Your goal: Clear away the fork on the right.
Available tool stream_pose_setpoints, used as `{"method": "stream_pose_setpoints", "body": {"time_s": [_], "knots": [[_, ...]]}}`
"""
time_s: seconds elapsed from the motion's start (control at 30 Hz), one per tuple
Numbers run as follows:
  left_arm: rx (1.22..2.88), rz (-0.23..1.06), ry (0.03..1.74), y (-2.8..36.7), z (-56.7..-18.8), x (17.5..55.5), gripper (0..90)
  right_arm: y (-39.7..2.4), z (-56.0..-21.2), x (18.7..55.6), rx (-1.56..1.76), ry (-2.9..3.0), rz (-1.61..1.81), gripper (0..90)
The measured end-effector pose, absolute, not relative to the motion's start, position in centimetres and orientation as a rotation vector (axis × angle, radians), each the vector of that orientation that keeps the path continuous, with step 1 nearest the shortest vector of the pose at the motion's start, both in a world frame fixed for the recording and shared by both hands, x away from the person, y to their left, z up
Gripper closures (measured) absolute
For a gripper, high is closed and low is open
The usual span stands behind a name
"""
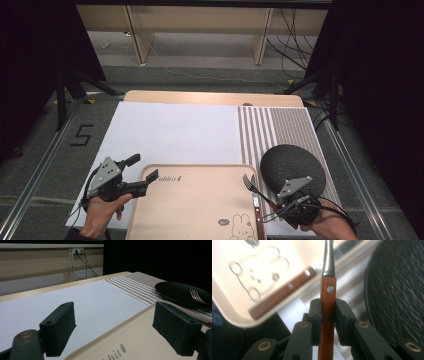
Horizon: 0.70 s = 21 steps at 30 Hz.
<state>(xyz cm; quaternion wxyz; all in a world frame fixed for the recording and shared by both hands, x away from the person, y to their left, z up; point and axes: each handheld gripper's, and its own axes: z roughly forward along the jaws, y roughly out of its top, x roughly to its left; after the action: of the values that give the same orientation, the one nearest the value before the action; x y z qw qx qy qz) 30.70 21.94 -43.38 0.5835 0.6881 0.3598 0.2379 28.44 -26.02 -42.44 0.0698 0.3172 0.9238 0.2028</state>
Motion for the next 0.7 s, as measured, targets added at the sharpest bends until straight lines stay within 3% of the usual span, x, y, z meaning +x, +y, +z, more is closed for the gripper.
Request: {"method": "stream_pose_setpoints", "body": {"time_s": [0.7], "knots": [[1.601,0.555,0.84,21.9,-43.4,30.7,17.3,-20.7,-42.2,28.5,0.93,2.816,0.824,77.1]]}}
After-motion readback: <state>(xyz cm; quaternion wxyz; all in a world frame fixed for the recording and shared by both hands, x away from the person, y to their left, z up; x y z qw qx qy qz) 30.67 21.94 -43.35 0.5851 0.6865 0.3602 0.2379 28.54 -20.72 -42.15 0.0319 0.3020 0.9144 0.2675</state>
